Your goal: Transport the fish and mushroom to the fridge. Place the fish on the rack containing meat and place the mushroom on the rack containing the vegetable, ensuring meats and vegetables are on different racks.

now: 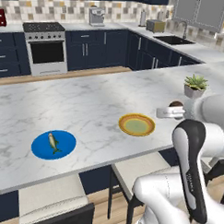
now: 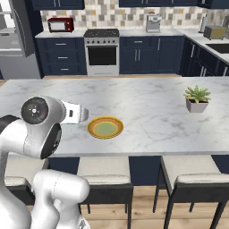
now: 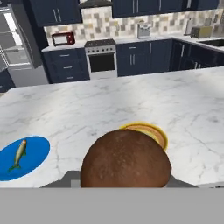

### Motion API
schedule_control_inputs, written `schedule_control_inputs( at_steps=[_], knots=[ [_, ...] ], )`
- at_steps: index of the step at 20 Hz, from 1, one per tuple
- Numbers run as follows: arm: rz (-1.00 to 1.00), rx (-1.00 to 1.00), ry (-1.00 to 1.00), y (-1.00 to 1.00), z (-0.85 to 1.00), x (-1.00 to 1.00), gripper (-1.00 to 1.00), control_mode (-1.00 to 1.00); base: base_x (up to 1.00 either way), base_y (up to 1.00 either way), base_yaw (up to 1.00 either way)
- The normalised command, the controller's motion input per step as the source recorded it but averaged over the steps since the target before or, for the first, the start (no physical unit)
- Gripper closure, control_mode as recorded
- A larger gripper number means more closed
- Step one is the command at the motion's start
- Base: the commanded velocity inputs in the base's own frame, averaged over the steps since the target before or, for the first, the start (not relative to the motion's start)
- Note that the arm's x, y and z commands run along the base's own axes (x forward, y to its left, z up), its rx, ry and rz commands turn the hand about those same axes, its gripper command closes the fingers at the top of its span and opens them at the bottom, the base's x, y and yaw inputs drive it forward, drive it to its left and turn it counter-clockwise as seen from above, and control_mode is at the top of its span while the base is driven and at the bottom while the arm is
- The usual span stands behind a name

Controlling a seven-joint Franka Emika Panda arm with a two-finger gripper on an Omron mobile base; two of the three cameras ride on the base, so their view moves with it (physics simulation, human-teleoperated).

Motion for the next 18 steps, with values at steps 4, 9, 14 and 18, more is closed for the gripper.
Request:
schedule_control_inputs(
  at_steps=[4, 9, 14, 18],
  knots=[
    [0.0, 0.0, 0.0, 0.0, 0.79, -0.72, 1.0, -1.0, 0.0, 0.0, 0.0],
    [0.0, -0.01, 0.02, 0.0, 0.39, -0.8, 1.0, -1.0, 0.0, 0.0, 0.0],
    [0.0, -0.02, 0.0, 0.05, 0.0, -0.26, 1.0, 1.0, -0.5, 0.29, 0.0],
    [0.0, 0.0, 0.0, 0.0, 0.0, 0.0, 1.0, 1.0, -1.0, 1.0, -0.01]
  ],
)
